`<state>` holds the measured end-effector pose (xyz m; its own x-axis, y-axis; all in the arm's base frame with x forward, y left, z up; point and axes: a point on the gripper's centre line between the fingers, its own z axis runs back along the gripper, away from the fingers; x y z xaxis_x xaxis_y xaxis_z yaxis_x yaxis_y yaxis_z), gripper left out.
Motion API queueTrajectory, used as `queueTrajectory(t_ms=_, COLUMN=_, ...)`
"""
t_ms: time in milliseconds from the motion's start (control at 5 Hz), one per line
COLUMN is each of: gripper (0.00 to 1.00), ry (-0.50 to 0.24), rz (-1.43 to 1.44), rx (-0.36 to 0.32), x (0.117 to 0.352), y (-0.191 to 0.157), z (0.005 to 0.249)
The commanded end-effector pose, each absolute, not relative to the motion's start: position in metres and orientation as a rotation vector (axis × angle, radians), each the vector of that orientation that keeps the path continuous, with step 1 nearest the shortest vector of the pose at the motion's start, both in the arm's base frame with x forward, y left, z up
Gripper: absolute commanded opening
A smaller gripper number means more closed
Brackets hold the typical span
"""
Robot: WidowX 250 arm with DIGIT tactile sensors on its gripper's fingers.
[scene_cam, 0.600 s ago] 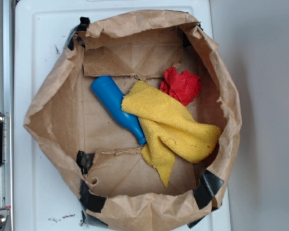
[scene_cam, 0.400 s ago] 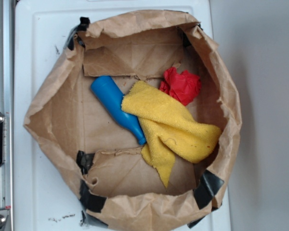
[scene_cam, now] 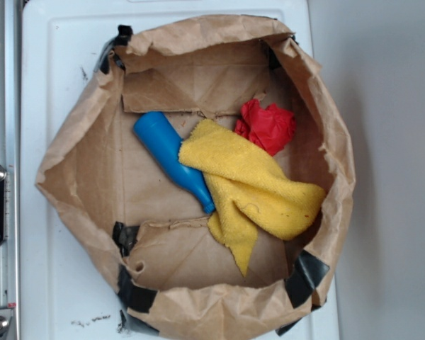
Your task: Grab the yellow cloth.
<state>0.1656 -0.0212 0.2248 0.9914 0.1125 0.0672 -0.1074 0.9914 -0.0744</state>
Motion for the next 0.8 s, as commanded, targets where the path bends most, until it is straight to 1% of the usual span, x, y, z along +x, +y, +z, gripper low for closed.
queueTrajectory(t_ms=0, gripper=1.00, ry=-0.189, rz=0.093, rx=-0.107, x=0.237, y=-0.005, z=0.211)
queueTrajectory(t_ms=200, gripper=1.00, ry=-0.144, rz=0.177, rx=-0.136, x=0.264, y=0.007, z=0.205)
queueTrajectory(t_ms=600, gripper=1.00, ry=-0.144, rz=0.177, rx=-0.136, x=0.264, y=0.007, z=0.205)
